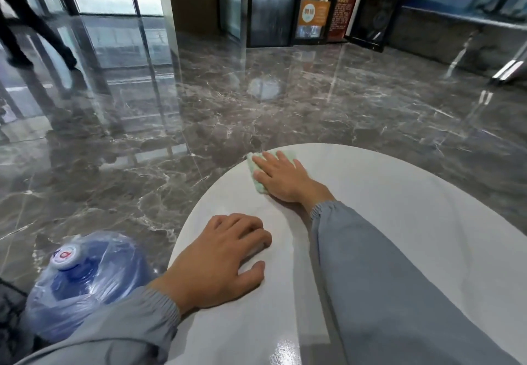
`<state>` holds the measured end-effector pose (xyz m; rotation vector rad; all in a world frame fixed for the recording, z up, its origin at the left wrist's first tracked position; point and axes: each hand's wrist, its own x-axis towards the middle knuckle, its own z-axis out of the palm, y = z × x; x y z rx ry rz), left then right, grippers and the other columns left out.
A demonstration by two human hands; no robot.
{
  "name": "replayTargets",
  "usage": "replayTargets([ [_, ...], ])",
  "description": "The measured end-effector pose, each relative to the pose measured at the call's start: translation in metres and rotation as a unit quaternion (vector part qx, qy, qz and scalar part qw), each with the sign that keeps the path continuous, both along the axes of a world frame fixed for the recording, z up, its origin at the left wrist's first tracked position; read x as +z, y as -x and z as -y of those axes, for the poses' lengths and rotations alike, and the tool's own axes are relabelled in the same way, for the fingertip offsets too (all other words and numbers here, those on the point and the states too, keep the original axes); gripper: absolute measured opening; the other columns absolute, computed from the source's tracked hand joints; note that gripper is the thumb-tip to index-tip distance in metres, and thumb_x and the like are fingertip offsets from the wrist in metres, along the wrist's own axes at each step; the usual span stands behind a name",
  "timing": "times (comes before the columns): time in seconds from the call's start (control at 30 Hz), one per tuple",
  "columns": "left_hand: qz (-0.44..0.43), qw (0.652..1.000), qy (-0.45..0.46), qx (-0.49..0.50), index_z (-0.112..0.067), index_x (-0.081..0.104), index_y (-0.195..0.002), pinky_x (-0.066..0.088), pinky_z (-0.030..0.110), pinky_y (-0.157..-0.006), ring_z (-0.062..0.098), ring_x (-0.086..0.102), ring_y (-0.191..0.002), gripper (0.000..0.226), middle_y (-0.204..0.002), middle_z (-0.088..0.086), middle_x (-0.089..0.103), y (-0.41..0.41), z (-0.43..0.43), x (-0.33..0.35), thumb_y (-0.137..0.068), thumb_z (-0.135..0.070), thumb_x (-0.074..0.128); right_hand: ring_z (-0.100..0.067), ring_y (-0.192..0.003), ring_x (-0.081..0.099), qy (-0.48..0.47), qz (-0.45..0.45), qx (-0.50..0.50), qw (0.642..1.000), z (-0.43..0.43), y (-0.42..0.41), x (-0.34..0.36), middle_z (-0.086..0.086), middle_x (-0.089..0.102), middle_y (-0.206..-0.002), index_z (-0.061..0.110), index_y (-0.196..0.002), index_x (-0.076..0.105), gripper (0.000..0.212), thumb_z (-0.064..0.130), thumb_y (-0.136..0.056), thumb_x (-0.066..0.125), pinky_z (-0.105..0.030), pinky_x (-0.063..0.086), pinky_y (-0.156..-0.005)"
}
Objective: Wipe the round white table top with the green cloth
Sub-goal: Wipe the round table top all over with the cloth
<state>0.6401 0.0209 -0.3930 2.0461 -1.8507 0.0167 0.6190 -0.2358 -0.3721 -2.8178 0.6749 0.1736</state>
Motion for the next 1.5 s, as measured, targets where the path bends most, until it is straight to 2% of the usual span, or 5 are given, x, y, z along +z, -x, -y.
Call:
replayTargets([
  [0.33,-0.007,1.0,-0.009,0.014,-0.046,0.047,-0.134,0.024,0.027,-0.113,0.0,0.033,-0.136,0.038,-0.137,-0.028,0.039,-0.001,0.001,-0.003,-0.099,-0.059,0.043,-0.025,-0.16,-0.007,-0.002,-0.024,-0.344,0.939,0.116,0.164,-0.004,0.012,-0.004,-0.174,0.043,-0.164,0.008,0.059,0.053,-0.106,0.017,-0.058,-0.006,-0.124],
  [0.67,-0.005,0.999,-0.038,0.03,-0.04,0.041,-0.149,0.024,0.028,-0.116,0.003,0.029,-0.143,0.059,-0.151,-0.023,0.035,-0.008,0.007,-0.008,-0.097,-0.067,0.035,-0.023,-0.159,-0.012,-0.005,-0.01,-0.041,0.999,-0.006,0.005,-0.006,0.013,-0.005,-0.173,0.046,-0.163,0.007,0.056,0.054,-0.107,0.016,-0.057,-0.012,-0.124],
  [0.83,-0.004,0.999,-0.04,0.03,-0.041,0.044,-0.149,0.023,0.027,-0.113,0.003,0.033,-0.141,0.06,-0.15,-0.025,0.037,-0.007,0.005,-0.011,-0.097,-0.069,0.037,-0.022,-0.16,-0.006,-0.027,0.008,-0.135,0.99,0.041,0.062,0.0,0.011,-0.001,-0.174,0.043,-0.164,0.013,0.059,0.054,-0.107,0.021,-0.053,-0.004,-0.125],
  [1.17,0.028,0.997,-0.064,0.037,-0.034,0.058,-0.133,0.034,0.037,-0.102,0.013,0.043,-0.132,0.059,-0.14,-0.014,0.05,-0.004,0.019,-0.001,-0.091,-0.07,0.036,-0.024,-0.16,-0.007,-0.005,-0.015,-0.42,0.907,0.139,0.279,-0.008,0.011,-0.003,-0.174,0.045,-0.163,0.01,0.059,0.056,-0.105,0.018,-0.057,-0.005,-0.125],
  [1.5,0.044,0.997,-0.061,0.015,-0.037,0.046,-0.134,0.026,0.04,-0.101,0.017,0.039,-0.13,0.052,-0.135,-0.012,0.044,0.056,0.091,0.0,-0.092,-0.064,0.029,-0.021,-0.16,-0.01,-0.014,-0.009,-0.203,0.979,0.083,0.167,-0.011,0.015,-0.004,-0.173,0.047,-0.163,0.008,0.059,0.057,-0.106,0.017,-0.053,-0.008,-0.125],
])
